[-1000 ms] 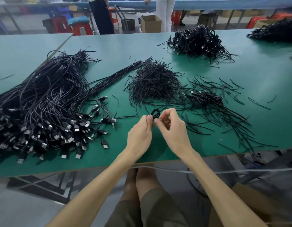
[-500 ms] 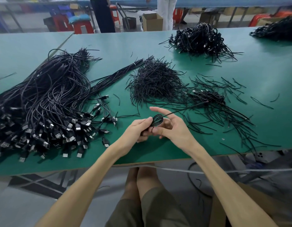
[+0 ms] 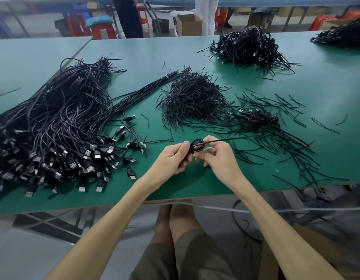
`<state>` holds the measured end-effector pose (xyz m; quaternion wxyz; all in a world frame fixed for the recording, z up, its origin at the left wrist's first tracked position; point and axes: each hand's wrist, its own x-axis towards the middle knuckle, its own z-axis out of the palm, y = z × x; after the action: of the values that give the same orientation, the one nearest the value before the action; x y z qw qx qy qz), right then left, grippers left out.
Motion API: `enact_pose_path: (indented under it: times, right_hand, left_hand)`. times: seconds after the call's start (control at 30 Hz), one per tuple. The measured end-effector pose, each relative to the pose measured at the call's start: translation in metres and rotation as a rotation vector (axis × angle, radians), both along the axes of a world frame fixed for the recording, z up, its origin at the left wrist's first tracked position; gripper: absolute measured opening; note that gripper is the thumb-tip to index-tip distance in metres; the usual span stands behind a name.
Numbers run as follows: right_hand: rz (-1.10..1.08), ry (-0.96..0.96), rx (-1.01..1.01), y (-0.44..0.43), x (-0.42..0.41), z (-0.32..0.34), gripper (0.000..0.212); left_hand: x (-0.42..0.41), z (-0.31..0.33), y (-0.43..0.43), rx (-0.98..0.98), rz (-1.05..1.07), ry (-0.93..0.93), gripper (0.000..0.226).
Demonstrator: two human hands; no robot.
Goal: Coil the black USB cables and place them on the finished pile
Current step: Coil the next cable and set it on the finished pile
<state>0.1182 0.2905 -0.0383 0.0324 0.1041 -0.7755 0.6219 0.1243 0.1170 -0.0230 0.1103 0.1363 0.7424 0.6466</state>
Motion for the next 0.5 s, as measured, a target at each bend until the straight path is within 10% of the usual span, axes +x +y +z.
enact_pose_path:
  times: [0.5]
  right_hand:
    - [-0.159,0.252,0.256,-0.0089,0.0092,-0.0007,0.020]
  left_hand:
    - [0.0046,0.0006,0.0008,-0.183,0.037,0.030,0.024]
